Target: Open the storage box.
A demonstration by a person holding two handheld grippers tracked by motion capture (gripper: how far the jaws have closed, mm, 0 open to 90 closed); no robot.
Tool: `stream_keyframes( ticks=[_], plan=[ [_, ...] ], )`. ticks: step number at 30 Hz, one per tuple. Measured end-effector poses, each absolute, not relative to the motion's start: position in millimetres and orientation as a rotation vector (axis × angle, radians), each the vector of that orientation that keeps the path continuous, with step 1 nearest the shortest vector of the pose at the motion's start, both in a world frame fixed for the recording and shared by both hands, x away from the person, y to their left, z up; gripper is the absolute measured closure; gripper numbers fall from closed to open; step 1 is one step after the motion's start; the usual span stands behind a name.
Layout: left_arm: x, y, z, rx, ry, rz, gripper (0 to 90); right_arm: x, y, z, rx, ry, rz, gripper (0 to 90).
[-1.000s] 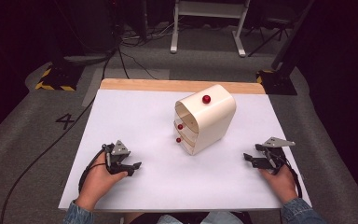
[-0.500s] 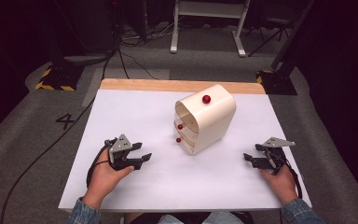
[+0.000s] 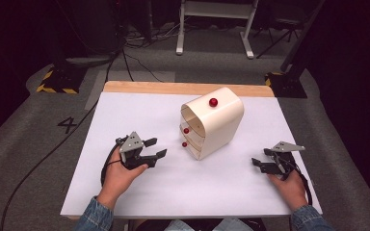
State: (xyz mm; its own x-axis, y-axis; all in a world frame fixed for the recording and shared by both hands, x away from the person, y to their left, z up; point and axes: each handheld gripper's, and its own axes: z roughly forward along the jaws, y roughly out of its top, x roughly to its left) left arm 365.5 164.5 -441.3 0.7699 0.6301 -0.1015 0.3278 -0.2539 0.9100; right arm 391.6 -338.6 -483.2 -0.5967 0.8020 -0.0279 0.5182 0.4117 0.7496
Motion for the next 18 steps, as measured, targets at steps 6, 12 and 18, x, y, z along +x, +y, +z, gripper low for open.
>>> stream_keyframes(
  ticks=[6,12,18],
  plan=[
    [373.9,154.0,-441.2,1.869,0.711,0.324,40.8,391.5,-338.6,-483.2,1.13,2.289,1.013,28.4],
    [386.5,137.3,-441.8,1.893,0.67,0.32,40.8,391.6,-338.6,-483.3,1.131,2.289,1.013,28.4],
    [394.8,127.0,-445.4,1.896,0.662,0.309,40.9,391.6,-338.6,-483.3,1.132,2.289,1.013,28.4]
  ],
)
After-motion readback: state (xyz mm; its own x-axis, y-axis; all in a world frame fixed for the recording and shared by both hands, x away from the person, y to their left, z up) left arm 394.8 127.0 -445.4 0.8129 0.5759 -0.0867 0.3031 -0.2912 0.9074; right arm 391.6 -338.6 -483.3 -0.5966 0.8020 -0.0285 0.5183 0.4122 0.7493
